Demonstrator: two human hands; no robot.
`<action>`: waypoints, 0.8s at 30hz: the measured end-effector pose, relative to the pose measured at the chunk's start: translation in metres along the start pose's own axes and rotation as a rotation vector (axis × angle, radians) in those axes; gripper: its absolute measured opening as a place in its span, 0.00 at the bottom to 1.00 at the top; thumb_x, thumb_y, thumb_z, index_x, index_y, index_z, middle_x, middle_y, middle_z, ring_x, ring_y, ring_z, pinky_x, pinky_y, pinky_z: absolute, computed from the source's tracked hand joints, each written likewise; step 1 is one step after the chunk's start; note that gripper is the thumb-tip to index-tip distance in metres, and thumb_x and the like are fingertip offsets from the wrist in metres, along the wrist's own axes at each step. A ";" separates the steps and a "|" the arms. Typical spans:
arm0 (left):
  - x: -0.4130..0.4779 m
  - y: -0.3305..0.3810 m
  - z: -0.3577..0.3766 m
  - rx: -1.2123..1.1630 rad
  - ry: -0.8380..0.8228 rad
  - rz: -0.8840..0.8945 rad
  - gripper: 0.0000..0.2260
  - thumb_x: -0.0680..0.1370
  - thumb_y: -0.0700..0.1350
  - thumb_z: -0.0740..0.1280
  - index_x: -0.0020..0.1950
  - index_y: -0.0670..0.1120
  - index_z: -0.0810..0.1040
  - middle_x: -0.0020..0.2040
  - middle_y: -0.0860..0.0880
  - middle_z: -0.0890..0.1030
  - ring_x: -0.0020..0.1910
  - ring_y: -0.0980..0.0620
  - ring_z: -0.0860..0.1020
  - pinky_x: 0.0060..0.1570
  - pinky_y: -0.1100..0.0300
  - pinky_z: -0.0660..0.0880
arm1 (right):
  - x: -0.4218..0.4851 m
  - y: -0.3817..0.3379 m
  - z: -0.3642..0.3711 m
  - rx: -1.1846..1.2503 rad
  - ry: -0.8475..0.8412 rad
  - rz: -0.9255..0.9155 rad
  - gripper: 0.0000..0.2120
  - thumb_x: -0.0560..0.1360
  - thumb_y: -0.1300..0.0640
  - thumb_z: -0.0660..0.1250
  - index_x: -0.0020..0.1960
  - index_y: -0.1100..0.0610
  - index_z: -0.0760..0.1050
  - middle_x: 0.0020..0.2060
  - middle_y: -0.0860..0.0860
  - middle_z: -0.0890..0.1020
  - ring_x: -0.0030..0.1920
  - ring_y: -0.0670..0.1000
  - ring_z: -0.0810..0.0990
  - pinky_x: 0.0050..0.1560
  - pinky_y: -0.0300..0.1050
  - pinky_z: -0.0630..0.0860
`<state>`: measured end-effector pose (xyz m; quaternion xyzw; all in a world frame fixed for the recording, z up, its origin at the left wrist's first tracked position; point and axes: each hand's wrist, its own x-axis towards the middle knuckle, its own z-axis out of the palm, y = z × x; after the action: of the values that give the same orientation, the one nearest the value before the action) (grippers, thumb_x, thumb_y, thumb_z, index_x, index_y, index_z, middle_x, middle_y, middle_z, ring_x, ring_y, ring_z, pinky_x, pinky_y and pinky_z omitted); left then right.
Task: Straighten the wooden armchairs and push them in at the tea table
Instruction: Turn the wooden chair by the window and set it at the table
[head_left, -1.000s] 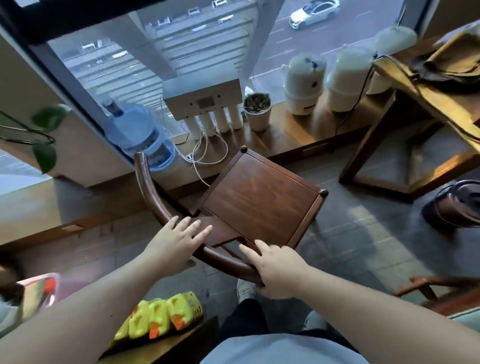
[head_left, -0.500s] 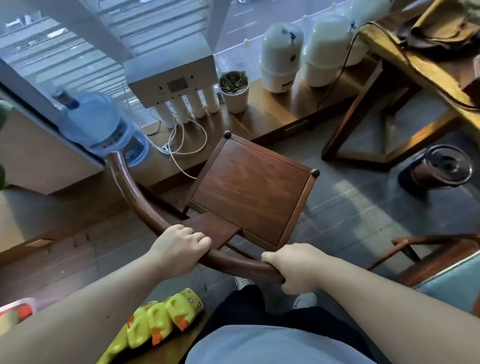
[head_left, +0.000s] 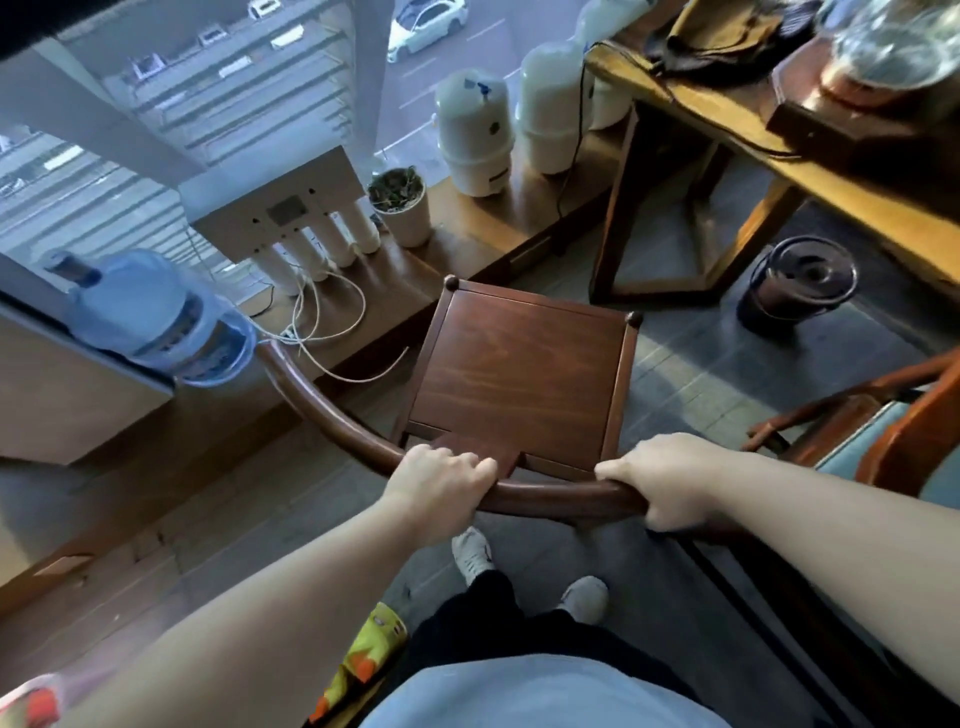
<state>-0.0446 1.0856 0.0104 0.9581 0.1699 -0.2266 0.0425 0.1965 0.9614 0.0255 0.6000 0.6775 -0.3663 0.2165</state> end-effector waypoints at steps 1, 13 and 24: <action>0.008 0.008 -0.006 0.008 -0.007 0.005 0.07 0.70 0.46 0.62 0.46 0.48 0.70 0.43 0.50 0.80 0.41 0.42 0.80 0.33 0.55 0.64 | -0.008 0.006 0.006 0.006 0.003 0.027 0.21 0.66 0.55 0.65 0.58 0.44 0.70 0.47 0.52 0.82 0.48 0.58 0.80 0.43 0.48 0.75; 0.021 -0.045 -0.006 0.105 0.157 0.094 0.36 0.64 0.65 0.69 0.68 0.50 0.70 0.66 0.47 0.74 0.61 0.39 0.72 0.59 0.43 0.70 | -0.001 -0.033 0.012 0.147 0.364 0.144 0.45 0.65 0.31 0.67 0.75 0.45 0.54 0.76 0.51 0.62 0.69 0.55 0.70 0.60 0.55 0.75; 0.037 -0.103 -0.006 0.136 -0.029 0.227 0.21 0.71 0.53 0.60 0.63 0.53 0.72 0.51 0.53 0.81 0.49 0.45 0.79 0.44 0.54 0.69 | 0.040 -0.046 -0.020 0.309 -0.154 0.244 0.14 0.68 0.48 0.68 0.51 0.53 0.79 0.42 0.51 0.82 0.43 0.54 0.81 0.45 0.52 0.82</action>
<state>-0.0460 1.1942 -0.0015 0.9685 0.0437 -0.2449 0.0050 0.1476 1.0023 0.0201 0.6738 0.5173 -0.4816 0.2158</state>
